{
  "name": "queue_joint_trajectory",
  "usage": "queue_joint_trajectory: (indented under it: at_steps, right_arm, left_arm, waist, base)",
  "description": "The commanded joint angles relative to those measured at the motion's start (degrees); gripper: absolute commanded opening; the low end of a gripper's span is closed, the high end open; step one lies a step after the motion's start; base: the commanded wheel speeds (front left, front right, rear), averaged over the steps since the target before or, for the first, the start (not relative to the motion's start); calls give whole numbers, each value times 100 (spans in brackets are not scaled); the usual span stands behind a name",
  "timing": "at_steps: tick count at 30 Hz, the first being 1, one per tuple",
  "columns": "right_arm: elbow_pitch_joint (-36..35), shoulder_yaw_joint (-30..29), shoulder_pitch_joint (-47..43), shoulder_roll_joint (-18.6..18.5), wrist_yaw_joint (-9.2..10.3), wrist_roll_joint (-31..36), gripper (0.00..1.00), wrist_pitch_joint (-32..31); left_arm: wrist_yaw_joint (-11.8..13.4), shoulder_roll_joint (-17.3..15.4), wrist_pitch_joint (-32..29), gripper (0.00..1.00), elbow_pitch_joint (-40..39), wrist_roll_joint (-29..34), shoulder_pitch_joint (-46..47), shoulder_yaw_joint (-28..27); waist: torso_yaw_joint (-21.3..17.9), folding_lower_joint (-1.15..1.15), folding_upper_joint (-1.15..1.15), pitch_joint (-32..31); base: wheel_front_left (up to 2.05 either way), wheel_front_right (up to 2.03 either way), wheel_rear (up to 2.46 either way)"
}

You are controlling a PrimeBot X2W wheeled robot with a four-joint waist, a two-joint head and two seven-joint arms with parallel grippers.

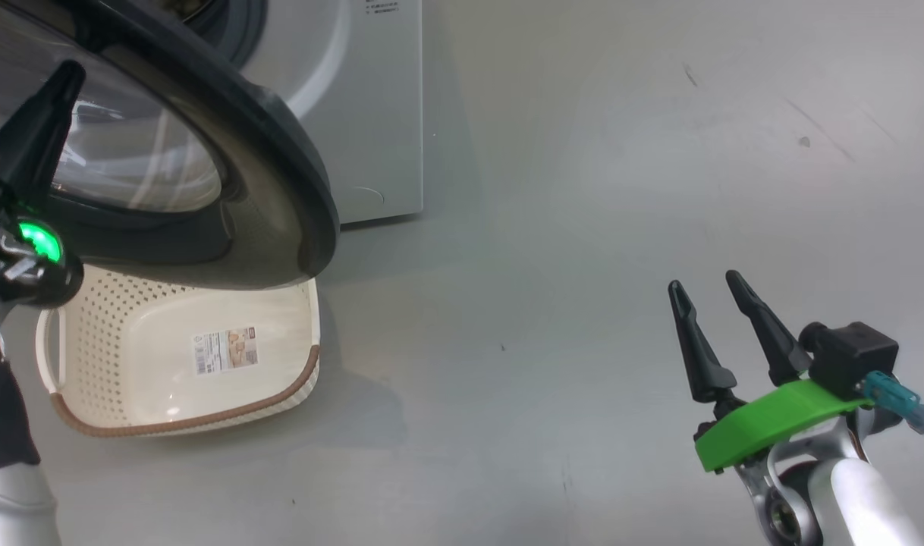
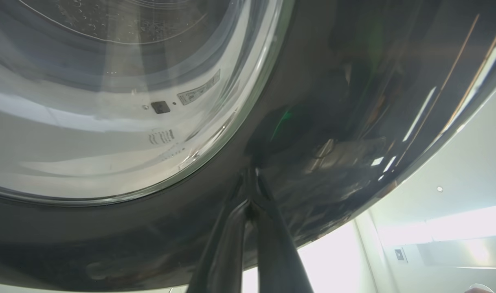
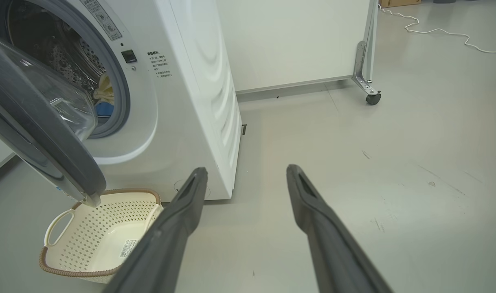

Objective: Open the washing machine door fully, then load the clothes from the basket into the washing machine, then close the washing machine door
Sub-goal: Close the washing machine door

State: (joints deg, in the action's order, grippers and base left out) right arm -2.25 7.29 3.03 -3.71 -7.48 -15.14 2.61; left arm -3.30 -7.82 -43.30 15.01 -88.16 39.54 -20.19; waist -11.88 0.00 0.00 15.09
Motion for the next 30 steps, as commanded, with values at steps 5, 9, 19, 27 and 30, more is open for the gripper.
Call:
queue_joint_trajectory:
  at_steps: [5, 9, 19, 27, 30]
  right_arm:
    - [-122, -6, 209, -19, -1, -3, 100, 87]
    - [-92, -46, 161, 0, -1, 3, 100, 120]
    - [-79, -155, 5, 42, -1, 59, 100, 108]
    - [-112, -168, -122, 52, -1, 122, 100, 32]
    - [-135, -150, -162, 52, -1, 147, 100, -4]
  left_arm:
    - [-147, -211, 136, 0, -409, 132, -449, -285]
    - [-222, -127, 429, 22, -631, 295, -824, -454]
    - [-337, 120, 2218, 100, -1321, 2306, -1815, -371]
    - [-237, 235, 3516, 100, -1719, 4266, -2472, 163]
    - [-105, 200, 3931, 100, -1764, 5182, -2782, 495]
  waist:
    - [60, 0, 0, -136]
    - [90, 0, 0, -251]
    - [262, 0, 0, -568]
    - [380, 0, 0, -816]
    - [423, 0, 0, -888]
  base:
    - [0, 0, 0]
    - [0, 0, 0]
    - [0, 0, 0]
    - [0, 0, 0]
    - [0, 0, 0]
